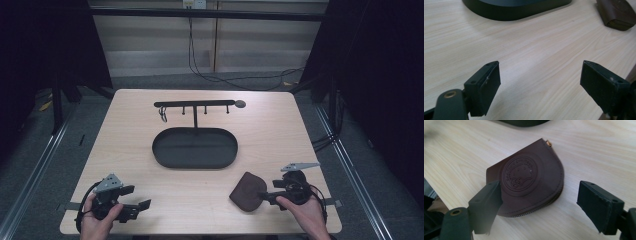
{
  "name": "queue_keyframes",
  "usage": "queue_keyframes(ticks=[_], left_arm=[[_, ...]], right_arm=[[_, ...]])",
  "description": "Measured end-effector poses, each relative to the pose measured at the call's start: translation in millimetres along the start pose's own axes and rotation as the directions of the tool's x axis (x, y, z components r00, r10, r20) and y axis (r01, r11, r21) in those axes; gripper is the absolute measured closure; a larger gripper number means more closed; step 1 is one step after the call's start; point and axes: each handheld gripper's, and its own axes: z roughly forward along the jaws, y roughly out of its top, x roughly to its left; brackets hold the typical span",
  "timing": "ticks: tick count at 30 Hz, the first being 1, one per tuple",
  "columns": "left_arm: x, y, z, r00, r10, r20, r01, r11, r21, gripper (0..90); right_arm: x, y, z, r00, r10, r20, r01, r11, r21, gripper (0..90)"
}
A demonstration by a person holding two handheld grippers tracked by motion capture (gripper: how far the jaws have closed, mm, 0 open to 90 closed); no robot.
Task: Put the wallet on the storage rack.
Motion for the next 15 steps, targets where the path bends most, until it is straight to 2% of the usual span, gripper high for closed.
queue_keyframes(ticks=[2,6,7,8,11,12,13,14,15], left_arm=[[0.8,0.6,0.0,1.0,-0.003,-0.007,0.003,1.0,-0.004,16.4],[2.2,1.4,0.2,0.9996,-0.027,-0.013,0.027,0.9996,-0.009,16.4],[2.9,1.7,0.1,0.9995,-0.031,-0.01,0.031,0.9995,-0.003,16.4],[4.2,1.6,-0.2,0.999,-0.044,-0.012,0.044,0.999,-0.009,16.4],[5.2,1.5,0.1,0.9987,-0.05,-0.014,0.05,0.9988,-0.001,16.4],[5.9,1.6,-0.5,0.9984,-0.054,-0.016,0.053,0.9986,-0.005,16.4],[5.9,1.6,-0.5,0.9984,-0.054,-0.016,0.053,0.9986,-0.005,16.4],[6.1,1.6,-1.2,0.9982,-0.057,-0.019,0.057,0.9984,-0.005,16.4],[6.1,1.6,-1.2,0.9982,-0.057,-0.019,0.057,0.9984,-0.005,16.5]], right_arm=[[2.6,6.6,7.6,0.9999,-0.014,0.003,0.014,0.999,0.048,17.2],[1.4,16.2,14.0,0.9996,-0.023,-0.014,0.024,0.996,0.087,16.9],[1.0,19.6,15.5,0.9997,-0.015,-0.02,0.017,0.994,0.109,16.8],[1.4,26.1,18.3,0.9997,-0.009,-0.021,0.012,0.987,0.158,16.3],[2.4,31.7,20.4,0.9998,-0.016,-0.015,0.019,0.983,0.184,16.3],[3.9,36.5,22.2,0.9995,-0.028,-0.015,0.031,0.977,0.21,16.4],[3.9,36.5,22.2,0.9995,-0.028,-0.015,0.031,0.977,0.21,16.4],[5.1,40.2,24.3,0.9997,-0.023,-0.006,0.023,0.97,0.242,16.7],[5.1,40.2,24.3,0.9997,-0.023,-0.006,0.023,0.97,0.242,16.7]])
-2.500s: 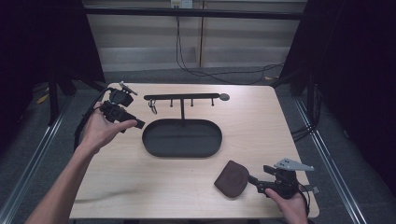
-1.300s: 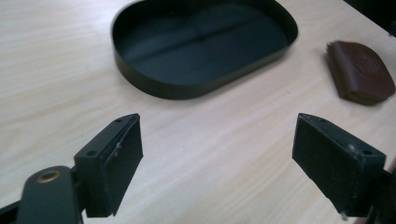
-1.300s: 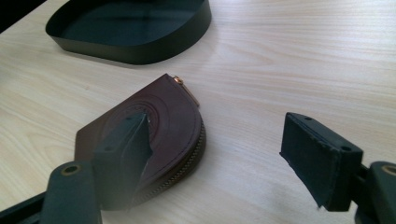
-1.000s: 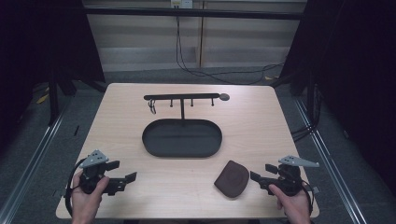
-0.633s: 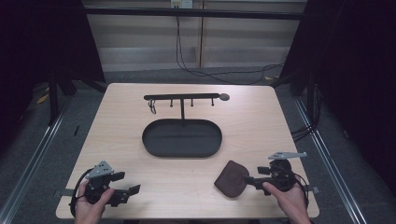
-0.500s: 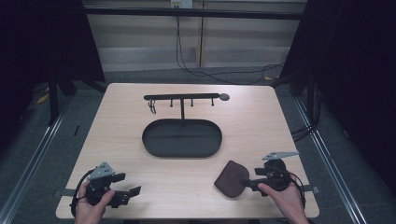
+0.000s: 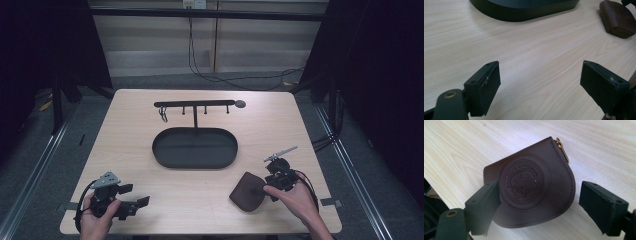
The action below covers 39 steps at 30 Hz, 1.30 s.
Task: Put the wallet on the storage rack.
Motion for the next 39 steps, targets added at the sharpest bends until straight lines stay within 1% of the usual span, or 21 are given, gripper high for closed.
queue_keyframes(ticks=[2,3,5,10,13,14,15,17,18,23,24,25,27,28,29,32,33,34,35,36,39], left_arm=[[0.9,0.0,-0.1,1.0,-0.005,0.002,0.005,1.0,0.0,16.5],[1.8,-0.2,-0.3,1.0,-0.007,0.006,0.007,1.0,0.003,16.5],[2.5,-0.3,-1.2,0.9999,-0.012,0.007,0.012,0.9999,-0.001,16.5],[3.0,-0.2,-0.3,0.9998,-0.015,0.012,0.015,0.9998,0.01,16.5],[2.4,0.1,-0.6,0.9999,-0.006,0.012,0.005,0.9999,0.013,16.5],[2.4,0.1,-0.8,0.9999,-0.004,0.009,0.004,0.9999,0.012,16.5],[2.6,0.1,-0.3,0.9999,-0.006,0.009,0.005,0.9999,0.013,16.5],[2.6,0.2,-0.3,1.0,-0.006,0.008,0.006,0.9999,0.014,16.5],[2.3,0.3,-0.8,1.0,-0.002,0.006,0.002,0.9999,0.015,16.5],[2.4,0.4,-0.7,1.0,-0.001,0.007,0.001,0.9999,0.014,16.5],[2.6,0.3,-0.9,1.0,-0.002,0.007,0.002,0.9999,0.014,16.5],[2.6,0.3,-1.0,1.0,-0.002,0.006,0.002,0.9999,0.013,16.5],[3.0,0.4,-1.2,1.0,-0.001,0.006,0.0,0.9999,0.014,16.5],[3.1,0.4,-1.3,1.0,0.0,0.005,0.0,0.9999,0.014,16.5],[3.0,0.6,-1.4,1.0,0.003,0.002,-0.003,0.9999,0.011,16.5],[3.0,0.7,-1.5,1.0,0.006,0.0,-0.006,0.9999,0.012,16.5],[2.9,0.8,-1.6,1.0,0.004,0.0,-0.004,0.9999,0.009,16.5],[3.0,0.8,-1.5,1.0,0.004,-0.001,-0.004,0.9999,0.01,16.5],[3.5,0.7,-1.5,1.0,0.003,-0.001,-0.003,0.9999,0.014,16.5],[3.5,0.7,-1.5,1.0,0.003,-0.001,-0.003,0.9999,0.014,16.5],[3.4,0.6,-1.6,1.0,-0.002,0.001,0.002,0.9999,0.011,16.5]], right_arm=[[-0.2,3.2,2.0,1.0,0.002,0.008,-0.002,1.0,0.023,18.9],[-0.1,5.8,4.2,0.9998,-0.001,0.017,0.0,0.999,0.05,19.2],[0.2,7.4,5.9,0.9998,0.007,0.019,-0.008,0.998,0.061,19.4],[-0.5,9.3,13.2,0.9995,0.001,0.032,-0.004,0.996,0.091,19.4],[0.5,11.3,19.7,0.9992,-0.004,0.041,-0.001,0.992,0.124,19.0],[1.3,11.9,21.0,0.9986,0.003,0.052,-0.01,0.991,0.133,17.0],[0.2,12.7,23.3,0.9985,-0.006,0.054,-0.001,0.991,0.135,19.2],[0.0,13.3,24.0,0.9988,0.004,0.049,-0.011,0.99,0.139,19.5],[0.0,14.2,24.3,0.9993,0.014,0.035,-0.019,0.989,0.147,23.7],[-1.2,15.7,24.3,0.9993,0.031,0.023,-0.034,0.986,0.165,25.6],[-1.3,15.8,24.1,0.9991,0.036,0.022,-0.039,0.985,0.166,26.3],[-2.2,15.6,24.0,0.9994,0.027,0.019,-0.03,0.987,0.16,27.2],[-1.5,15.2,20.9,0.9986,0.042,0.033,-0.046,0.989,0.138,34.7],[-1.5,15.2,20.9,0.9986,0.042,0.033,-0.046,0.989,0.138,34.7],[-3.9,15.3,19.2,0.9982,0.051,0.031,-0.054,0.991,0.119,40.0],[-4.0,15.5,18.8,0.9979,0.058,0.029,-0.062,0.991,0.121,40.7],[-3.4,15.9,17.4,0.9978,0.053,0.039,-0.057,0.991,0.118,44.5],[-3.4,15.9,17.4,0.9978,0.053,0.039,-0.057,0.991,0.118,44.5],[-3.3,17.9,12.6,0.9976,0.057,0.038,-0.061,0.992,0.112,50.0],[-3.3,17.9,12.6,0.9976,0.057,0.038,-0.061,0.992,0.112,50.0],[-1.2,21.1,8.5,0.9974,0.054,0.047,-0.059,0.992,0.111,54.3]])
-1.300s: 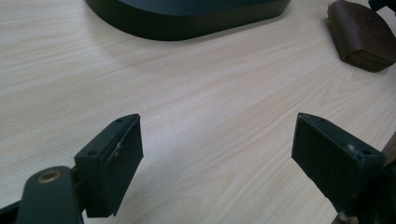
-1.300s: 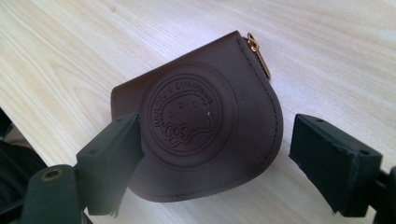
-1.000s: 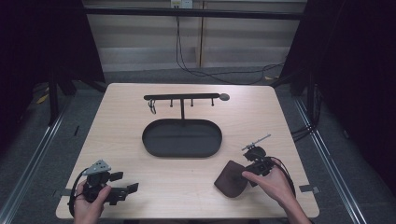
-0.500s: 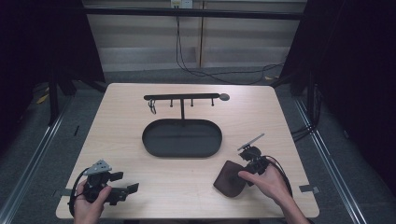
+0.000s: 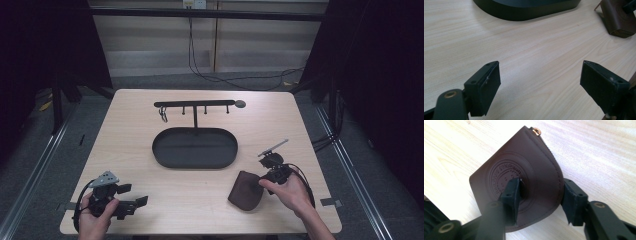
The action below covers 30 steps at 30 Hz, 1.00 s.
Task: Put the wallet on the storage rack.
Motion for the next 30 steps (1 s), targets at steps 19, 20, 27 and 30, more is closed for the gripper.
queue_keyframes(ticks=[19,20,27,30], left_arm=[[-0.2,-0.5,0.0,1.0,0.0,0.004,0.0,0.9999,0.011,16.5],[-0.6,-0.4,-0.2,1.0,0.004,0.008,-0.004,0.9999,0.012,16.5],[-1.4,-0.5,-0.2,1.0,0.007,0.002,-0.007,0.9999,0.01,16.5],[-0.8,-0.5,-0.2,1.0,0.006,0.005,-0.006,0.9999,0.011,16.5]], right_arm=[[6.1,16.0,-27.2,0.9997,-0.024,-0.007,0.024,0.999,-0.04,75.1],[5.8,17.6,-29.8,0.9997,-0.023,0.001,0.023,0.999,-0.041,75.7],[4.6,20.1,-36.4,0.9998,-0.013,-0.016,0.013,0.999,-0.049,78.8],[4.2,21.0,-39.9,0.9996,-0.019,-0.019,0.019,0.999,-0.043,79.9]])
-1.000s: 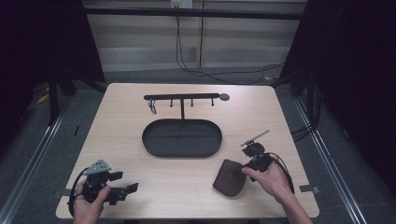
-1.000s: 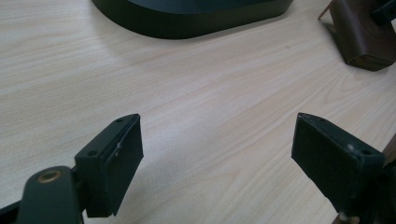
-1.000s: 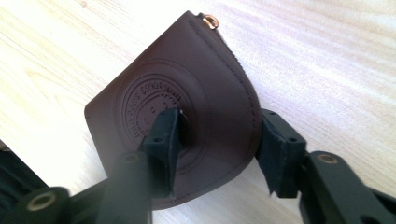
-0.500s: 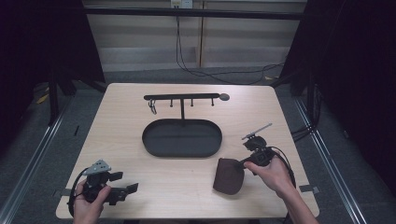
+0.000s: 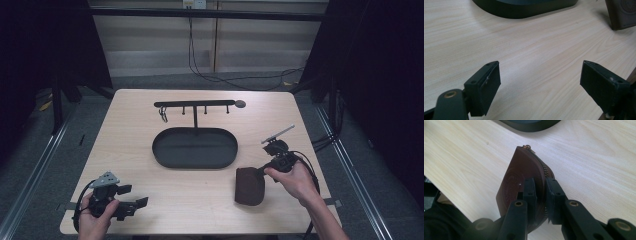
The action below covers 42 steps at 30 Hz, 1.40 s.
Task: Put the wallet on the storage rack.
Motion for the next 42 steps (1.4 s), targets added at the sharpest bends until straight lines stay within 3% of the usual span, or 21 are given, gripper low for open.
queue_keyframes(ticks=[9,18,33,42], left_arm=[[0.4,-0.3,-1.1,0.9999,-0.001,-0.012,0.0,1.0,-0.003,16.5],[-1.3,-0.1,1.0,0.9999,0.012,0.004,-0.012,0.9998,0.016,16.5],[-2.6,-0.2,1.5,0.9997,0.023,-0.005,-0.023,0.9995,0.023,16.5],[-2.7,-0.6,1.7,0.9999,0.015,-0.006,-0.015,0.9996,0.024,16.5]], right_arm=[[4.4,5.7,-7.9,0.9997,-0.006,0.022,0.005,1.0,0.014,82.0],[3.2,13.2,-16.9,0.9983,0.002,0.059,-0.005,0.999,0.043,82.9],[6.0,27.2,-27.5,0.9918,-0.031,0.124,0.02,0.996,0.089,83.0],[0.1,35.4,-35.5,0.9925,0.003,0.122,-0.013,0.996,0.087,82.7]])
